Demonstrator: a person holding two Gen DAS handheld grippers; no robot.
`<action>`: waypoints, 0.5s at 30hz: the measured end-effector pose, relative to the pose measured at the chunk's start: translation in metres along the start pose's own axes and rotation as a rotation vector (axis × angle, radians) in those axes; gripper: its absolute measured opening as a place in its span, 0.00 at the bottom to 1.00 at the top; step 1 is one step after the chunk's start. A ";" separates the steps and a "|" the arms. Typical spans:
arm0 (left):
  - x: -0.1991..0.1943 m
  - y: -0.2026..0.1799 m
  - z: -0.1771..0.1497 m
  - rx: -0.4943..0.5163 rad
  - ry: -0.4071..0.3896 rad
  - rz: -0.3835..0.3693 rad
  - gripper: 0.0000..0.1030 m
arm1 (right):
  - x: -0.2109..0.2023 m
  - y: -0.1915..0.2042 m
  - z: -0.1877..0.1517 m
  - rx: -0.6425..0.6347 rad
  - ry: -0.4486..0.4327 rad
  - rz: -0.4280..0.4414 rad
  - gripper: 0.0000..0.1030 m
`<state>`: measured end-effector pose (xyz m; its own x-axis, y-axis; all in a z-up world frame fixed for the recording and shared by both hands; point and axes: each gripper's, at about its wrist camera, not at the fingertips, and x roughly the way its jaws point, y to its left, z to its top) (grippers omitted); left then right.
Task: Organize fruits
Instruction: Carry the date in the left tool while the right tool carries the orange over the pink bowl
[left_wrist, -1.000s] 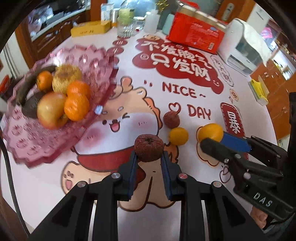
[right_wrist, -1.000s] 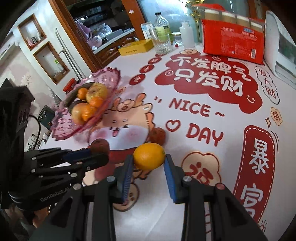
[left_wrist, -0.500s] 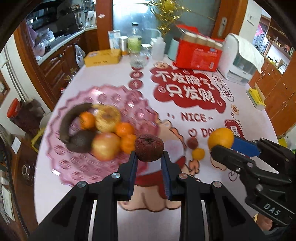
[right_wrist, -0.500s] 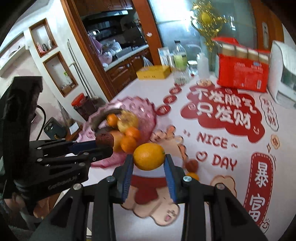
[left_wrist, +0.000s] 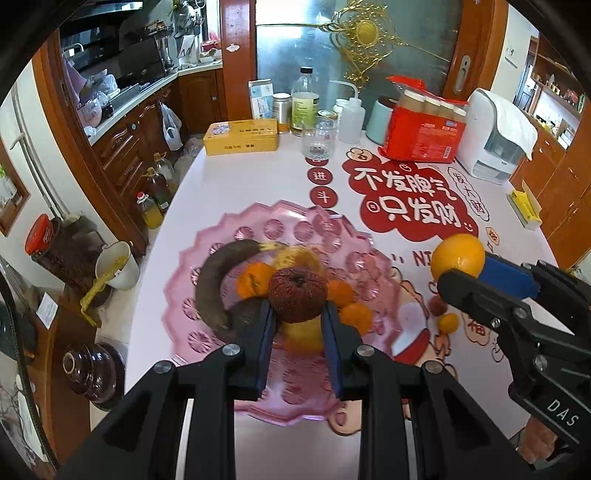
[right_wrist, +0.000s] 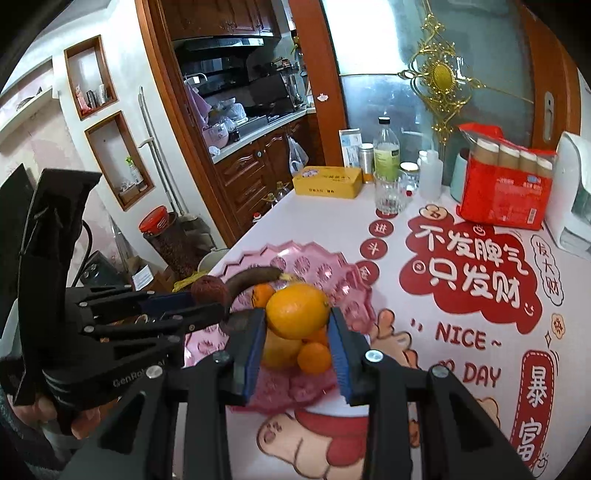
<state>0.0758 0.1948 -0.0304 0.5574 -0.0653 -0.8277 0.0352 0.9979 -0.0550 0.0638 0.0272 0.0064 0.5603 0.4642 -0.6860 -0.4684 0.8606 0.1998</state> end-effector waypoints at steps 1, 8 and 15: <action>0.002 0.004 0.001 0.002 0.002 0.000 0.23 | 0.004 0.003 0.002 0.000 0.000 -0.006 0.33; 0.031 0.028 0.005 0.019 0.064 -0.002 0.23 | 0.041 0.016 0.009 0.026 0.037 -0.044 0.33; 0.063 0.031 -0.002 0.061 0.133 -0.017 0.23 | 0.073 0.014 0.002 0.074 0.102 -0.076 0.33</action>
<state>0.1101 0.2220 -0.0852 0.4420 -0.0773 -0.8937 0.0963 0.9946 -0.0384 0.0993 0.0737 -0.0390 0.5182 0.3768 -0.7678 -0.3732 0.9074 0.1934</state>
